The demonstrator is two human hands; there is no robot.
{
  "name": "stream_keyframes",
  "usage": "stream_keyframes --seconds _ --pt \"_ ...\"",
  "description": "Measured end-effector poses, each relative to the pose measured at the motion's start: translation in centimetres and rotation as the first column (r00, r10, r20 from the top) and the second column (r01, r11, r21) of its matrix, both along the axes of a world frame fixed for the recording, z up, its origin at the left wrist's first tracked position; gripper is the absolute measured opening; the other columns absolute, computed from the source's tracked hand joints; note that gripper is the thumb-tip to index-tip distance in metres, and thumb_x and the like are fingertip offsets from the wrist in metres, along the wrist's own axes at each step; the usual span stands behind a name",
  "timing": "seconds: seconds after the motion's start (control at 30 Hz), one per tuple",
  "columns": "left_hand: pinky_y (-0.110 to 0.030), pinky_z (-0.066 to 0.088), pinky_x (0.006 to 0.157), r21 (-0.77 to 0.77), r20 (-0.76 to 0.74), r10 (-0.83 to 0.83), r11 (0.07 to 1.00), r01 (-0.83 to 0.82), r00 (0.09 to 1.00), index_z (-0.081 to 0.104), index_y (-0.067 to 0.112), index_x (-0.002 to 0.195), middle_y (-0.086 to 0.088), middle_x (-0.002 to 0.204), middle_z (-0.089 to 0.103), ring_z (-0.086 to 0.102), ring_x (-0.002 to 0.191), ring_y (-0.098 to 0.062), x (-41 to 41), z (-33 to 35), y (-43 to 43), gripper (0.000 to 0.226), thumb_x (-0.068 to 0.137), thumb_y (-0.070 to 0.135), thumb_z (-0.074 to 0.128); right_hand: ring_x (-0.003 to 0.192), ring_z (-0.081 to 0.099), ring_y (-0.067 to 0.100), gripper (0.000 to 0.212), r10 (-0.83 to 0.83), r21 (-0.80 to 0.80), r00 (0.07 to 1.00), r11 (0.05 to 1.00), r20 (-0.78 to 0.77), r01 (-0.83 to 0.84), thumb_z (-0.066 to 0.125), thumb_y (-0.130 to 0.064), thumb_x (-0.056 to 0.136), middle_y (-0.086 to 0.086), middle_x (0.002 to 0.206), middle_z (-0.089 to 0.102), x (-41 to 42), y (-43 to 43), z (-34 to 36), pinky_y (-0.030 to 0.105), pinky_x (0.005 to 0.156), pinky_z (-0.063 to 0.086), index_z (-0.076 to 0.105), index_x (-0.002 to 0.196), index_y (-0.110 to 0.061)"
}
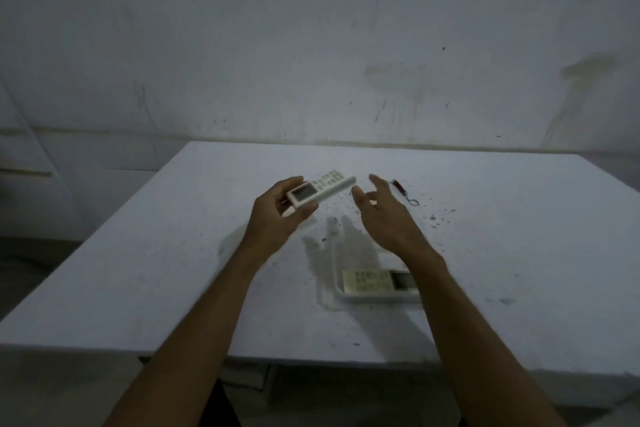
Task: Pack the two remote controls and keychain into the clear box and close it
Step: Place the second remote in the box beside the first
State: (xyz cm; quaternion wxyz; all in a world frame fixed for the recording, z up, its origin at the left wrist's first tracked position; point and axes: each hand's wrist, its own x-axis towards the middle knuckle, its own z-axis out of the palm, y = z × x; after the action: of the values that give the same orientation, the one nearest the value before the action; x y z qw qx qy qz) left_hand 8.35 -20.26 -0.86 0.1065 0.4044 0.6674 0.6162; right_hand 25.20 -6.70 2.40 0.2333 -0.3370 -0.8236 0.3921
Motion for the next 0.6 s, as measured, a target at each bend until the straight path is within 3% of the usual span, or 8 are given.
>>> stream_keyframes --seconds 0.07,0.17,0.27,0.33,0.4,0.53,0.6 --pt "-0.029 0.058 0.094 0.073 0.120 -0.187 0.981 0.180 0.975 0.065 0.015 0.133 0.001 0.126 0.074 0.070 0.117 -0.016 0.8 0.8 -0.2 0.057 0.081 0.013 0.088 0.111 0.069 0.019 0.067 -0.069 -0.174 0.971 0.984 -0.229 0.029 0.046 -0.059 0.099 0.007 0.142 0.059 1.0 0.0 0.8 0.046 0.101 0.054 0.029 0.157 -0.029" --pt "-0.032 0.058 0.094 0.144 0.192 -0.386 0.921 0.363 0.902 0.059 0.017 0.139 -0.004 0.133 0.070 0.067 0.124 -0.023 2.4 1.5 -0.5 0.066 0.080 0.012 0.088 0.101 0.072 0.021 0.046 -0.048 -0.393 0.905 0.910 -0.423 -0.136 0.060 -0.034 0.100 0.007 0.125 0.065 3.7 0.3 1.9 0.037 0.089 0.061 0.053 0.144 -0.021" --pt "-0.032 0.057 0.095 0.269 0.316 -0.359 0.921 0.280 0.878 0.051 0.020 0.146 -0.005 0.136 0.068 0.065 0.125 -0.023 5.1 1.9 -0.5 0.069 0.085 0.025 0.085 0.104 0.073 0.030 0.023 -0.027 -0.518 0.848 0.802 -0.529 -0.298 0.065 -0.012 0.096 0.016 0.119 0.069 6.2 -0.3 2.2 0.035 0.082 0.061 0.076 0.116 -0.008" --pt "-0.035 0.057 0.097 0.350 0.518 -0.358 0.917 0.190 0.777 0.052 0.014 0.144 -0.011 0.133 0.069 0.067 0.123 -0.026 7.2 2.1 -0.3 0.068 0.085 0.034 0.080 0.101 0.074 0.031 0.019 -0.133 -0.575 0.804 0.766 -0.580 -0.288 0.068 -0.007 0.093 0.019 0.112 0.074 7.1 -1.5 1.9 0.034 0.078 0.061 0.077 0.109 -0.003" --pt "-0.038 0.056 0.098 0.364 0.576 -0.414 0.902 0.231 0.705 0.056 0.008 0.140 -0.013 0.130 0.071 0.067 0.122 -0.030 9.2 2.1 -0.3 0.058 0.092 0.037 0.070 0.100 0.075 0.029 0.020 -0.186 -0.563 0.779 0.789 -0.599 -0.244 0.071 -0.009 0.092 0.014 0.107 0.077 7.5 -3.0 1.2 0.035 0.079 0.062 0.074 0.111 -0.005" --pt "-0.036 0.061 0.087 0.244 0.556 -0.341 0.939 0.243 0.758 0.067 0.011 0.129 -0.009 0.119 0.076 0.073 0.110 -0.026 11.6 2.1 -0.5 0.031 0.104 0.026 0.058 0.097 0.076 0.020 0.017 -0.124 -0.400 0.844 0.909 -0.522 -0.114 0.076 -0.019 0.089 0.000 0.104 0.077 8.0 -5.3 0.1 0.042 0.086 0.062 0.070 0.104 -0.020" --pt "-0.037 0.062 0.079 0.136 0.563 -0.261 0.965 0.224 0.784 0.071 0.011 0.121 -0.010 0.109 0.079 0.076 0.100 -0.026 11.2 2.8 -0.5 0.025 0.105 0.023 0.057 0.095 0.074 0.011 0.013 -0.058 -0.228 0.888 0.972 -0.456 -0.054 0.074 -0.025 0.091 -0.008 0.101 0.075 8.4 -5.3 0.3 0.035 0.082 0.063 0.068 0.102 -0.025"
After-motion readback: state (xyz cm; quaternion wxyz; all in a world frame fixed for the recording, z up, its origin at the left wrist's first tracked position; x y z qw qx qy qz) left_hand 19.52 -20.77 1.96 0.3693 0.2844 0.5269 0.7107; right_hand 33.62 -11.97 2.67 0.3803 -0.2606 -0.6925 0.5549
